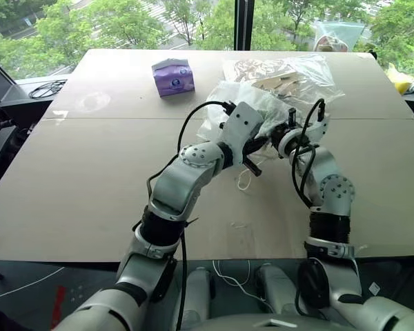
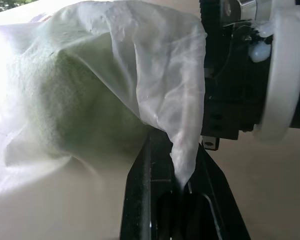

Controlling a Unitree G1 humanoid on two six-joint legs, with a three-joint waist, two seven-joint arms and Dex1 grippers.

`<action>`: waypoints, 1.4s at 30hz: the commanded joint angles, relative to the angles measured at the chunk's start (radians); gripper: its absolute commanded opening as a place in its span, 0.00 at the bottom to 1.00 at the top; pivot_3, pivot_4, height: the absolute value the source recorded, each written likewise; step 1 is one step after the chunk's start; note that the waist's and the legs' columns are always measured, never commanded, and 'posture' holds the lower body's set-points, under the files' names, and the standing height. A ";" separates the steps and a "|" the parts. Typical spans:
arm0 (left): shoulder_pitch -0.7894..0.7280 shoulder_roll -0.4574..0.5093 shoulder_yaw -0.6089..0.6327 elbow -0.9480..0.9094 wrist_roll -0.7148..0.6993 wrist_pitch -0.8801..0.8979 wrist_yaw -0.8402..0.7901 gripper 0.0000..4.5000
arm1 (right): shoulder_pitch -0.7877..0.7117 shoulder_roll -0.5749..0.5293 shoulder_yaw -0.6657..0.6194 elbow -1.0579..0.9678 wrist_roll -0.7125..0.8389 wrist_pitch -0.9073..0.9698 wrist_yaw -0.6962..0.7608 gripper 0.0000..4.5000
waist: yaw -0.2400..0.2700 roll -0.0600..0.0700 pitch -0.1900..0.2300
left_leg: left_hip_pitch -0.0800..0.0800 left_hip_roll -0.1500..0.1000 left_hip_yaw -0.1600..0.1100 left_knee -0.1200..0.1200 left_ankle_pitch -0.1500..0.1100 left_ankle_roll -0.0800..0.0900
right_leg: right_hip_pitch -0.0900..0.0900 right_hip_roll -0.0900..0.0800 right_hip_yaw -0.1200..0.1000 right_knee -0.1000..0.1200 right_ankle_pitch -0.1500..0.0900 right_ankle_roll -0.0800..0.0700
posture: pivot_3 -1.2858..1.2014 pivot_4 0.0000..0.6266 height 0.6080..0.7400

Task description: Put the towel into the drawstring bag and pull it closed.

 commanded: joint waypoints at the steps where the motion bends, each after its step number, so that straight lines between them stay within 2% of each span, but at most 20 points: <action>1: -0.032 0.009 0.033 0.032 0.007 -0.053 0.013 0.00 | 0.065 0.088 0.055 -0.059 -0.014 0.008 0.027 0.27 | 0.003 0.000 0.000 | 0.000 0.000 0.000 0.000 0.000 0.000 | 0.000 0.000 0.000 0.000 0.000 0.000 | 0.52 0.24 1.00; 7: -0.057 0.049 0.054 0.127 0.049 -0.120 0.045 0.00 | 0.099 -0.035 0.139 -0.121 -0.061 0.140 0.066 0.96 | 0.003 0.000 0.000 | -0.001 0.000 0.000 0.000 0.000 0.000 | 0.000 0.000 0.000 -0.001 0.000 0.000 | 0.52 0.24 1.00; 8: -0.056 0.061 0.053 0.139 0.056 -0.134 0.044 0.00 | 0.109 -0.044 0.136 -0.138 -0.052 0.156 0.063 0.99 | 0.003 0.000 0.000 | 0.000 0.000 0.000 0.000 0.000 0.000 | 0.000 0.000 0.000 -0.001 0.000 0.000 | 0.52 0.24 1.00; 14: -0.059 0.102 0.054 0.187 0.074 -0.198 0.031 0.00 | 0.156 -0.115 0.107 -0.236 0.059 0.253 0.085 0.99 | 0.003 0.000 0.000 | -0.001 0.000 0.000 0.000 0.000 0.000 | 0.000 0.000 0.000 -0.001 0.000 0.000 | 0.52 0.24 1.00; 17: -0.074 0.106 0.065 0.207 0.070 -0.212 0.032 0.00 | 0.184 -0.243 0.117 -0.314 0.086 0.332 0.220 0.99 | 0.006 0.000 0.000 | -0.001 0.000 0.000 0.000 0.000 0.000 | 0.000 -0.001 0.000 -0.001 0.000 0.000 | 0.52 0.24 1.00; 20: -0.082 0.112 0.073 0.218 0.065 -0.220 0.028 0.00 | 0.236 -0.508 0.206 -0.427 -0.129 0.342 0.526 0.99 | 0.008 0.000 0.000 | -0.001 -0.001 0.001 0.000 0.000 0.000 | 0.000 -0.001 0.000 -0.002 0.000 0.001 | 0.52 0.24 1.00; 22: -0.084 0.116 0.074 0.226 0.065 -0.228 0.024 0.00 | 0.262 -0.714 0.357 -0.445 -0.398 0.254 0.704 0.99 | 0.007 0.000 0.000 | -0.001 -0.001 0.001 0.000 0.000 0.000 | 0.000 -0.002 0.000 -0.002 -0.002 0.003 | 0.52 0.24 1.00; 23: -0.083 0.118 0.072 0.231 0.067 -0.234 0.022 0.00 | 0.262 -0.786 0.429 -0.417 -0.539 0.183 0.757 0.99 | 0.005 0.000 0.000 | -0.001 -0.001 0.001 0.000 0.000 0.000 | 0.000 -0.002 0.000 -0.003 -0.002 0.004 | 0.52 0.24 1.00; 25: -0.084 0.119 0.070 0.238 0.069 -0.241 0.020 0.00 | 0.246 -0.844 0.512 -0.345 -0.724 0.073 0.817 0.99 | 0.000 0.000 0.000 | 0.000 -0.001 0.001 0.000 0.000 0.000 | 0.000 -0.001 0.000 -0.003 -0.003 0.004 | 0.52 0.24 1.00; 28: -0.089 0.118 0.071 0.241 0.069 -0.245 0.017 0.00 | 0.182 -0.814 0.580 -0.182 -0.929 -0.052 0.828 0.99 | -0.002 -0.001 0.000 | 0.001 0.001 0.001 0.000 0.000 0.000 | 0.000 0.002 0.001 -0.001 -0.003 0.004 | 0.52 0.24 1.00; 33: -0.096 0.123 0.074 0.245 0.073 -0.250 0.015 0.00 | 0.088 -0.664 0.537 0.076 -1.072 -0.147 0.773 0.99 | 0.005 -0.001 0.001 | 0.000 0.001 0.002 0.003 0.000 0.000 | 0.000 0.002 0.002 -0.001 -0.002 0.004 | 0.52 0.24 1.00; 37: -0.093 0.128 0.077 0.239 0.075 -0.249 0.017 0.00 | 0.023 -0.558 0.463 0.247 -1.078 -0.188 0.778 0.99 | 0.010 -0.001 0.001 | -0.001 0.000 0.002 0.002 0.000 0.000 | 0.000 0.001 0.002 -0.002 0.000 0.000 | 0.52 0.24 1.00; 41: -0.091 0.127 0.076 0.234 0.074 -0.249 0.021 0.00 | -0.026 -0.499 0.396 0.393 -1.098 -0.261 0.796 0.99 | 0.008 -0.001 0.001 | -0.001 0.000 0.002 0.001 0.000 0.000 | 0.000 0.000 0.002 -0.002 0.001 0.000 | 0.52 0.24 1.00; 42: -0.090 0.126 0.076 0.233 0.074 -0.249 0.021 0.00 | -0.037 -0.490 0.385 0.426 -1.106 -0.282 0.798 0.94 | 0.008 -0.001 0.001 | -0.001 0.000 0.002 0.001 0.000 0.000 | 0.000 0.000 0.002 -0.002 0.001 0.000 | 0.52 0.24 1.00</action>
